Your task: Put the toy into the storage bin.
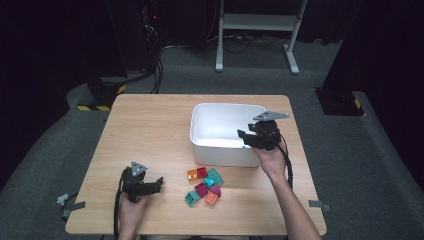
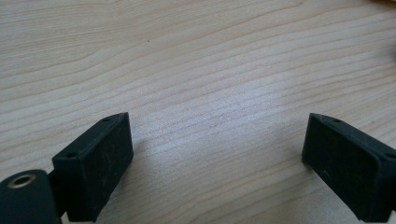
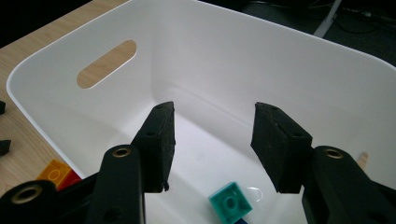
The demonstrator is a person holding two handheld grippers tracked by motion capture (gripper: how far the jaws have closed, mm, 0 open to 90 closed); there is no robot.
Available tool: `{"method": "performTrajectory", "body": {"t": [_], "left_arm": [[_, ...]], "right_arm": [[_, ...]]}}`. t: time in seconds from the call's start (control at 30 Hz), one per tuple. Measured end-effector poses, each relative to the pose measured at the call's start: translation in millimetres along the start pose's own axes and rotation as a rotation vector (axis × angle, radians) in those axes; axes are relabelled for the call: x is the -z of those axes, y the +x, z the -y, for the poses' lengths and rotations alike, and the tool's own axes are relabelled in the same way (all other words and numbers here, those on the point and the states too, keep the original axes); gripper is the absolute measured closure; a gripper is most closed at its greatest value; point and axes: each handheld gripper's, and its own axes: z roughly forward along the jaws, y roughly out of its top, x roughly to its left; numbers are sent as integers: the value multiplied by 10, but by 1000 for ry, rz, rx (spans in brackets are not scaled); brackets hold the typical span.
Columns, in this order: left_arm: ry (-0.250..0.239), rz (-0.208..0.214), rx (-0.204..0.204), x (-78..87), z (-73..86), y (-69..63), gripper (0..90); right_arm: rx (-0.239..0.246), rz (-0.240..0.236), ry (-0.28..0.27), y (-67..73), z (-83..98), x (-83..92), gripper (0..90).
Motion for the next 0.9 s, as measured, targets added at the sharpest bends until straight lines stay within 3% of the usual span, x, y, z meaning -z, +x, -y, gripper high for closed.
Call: {"method": "performTrajectory", "body": {"t": [0.9], "left_arm": [[2,1,-4,2,0,2,94]], "right_arm": [[64,-27,-100,228,164,393,502]]}}
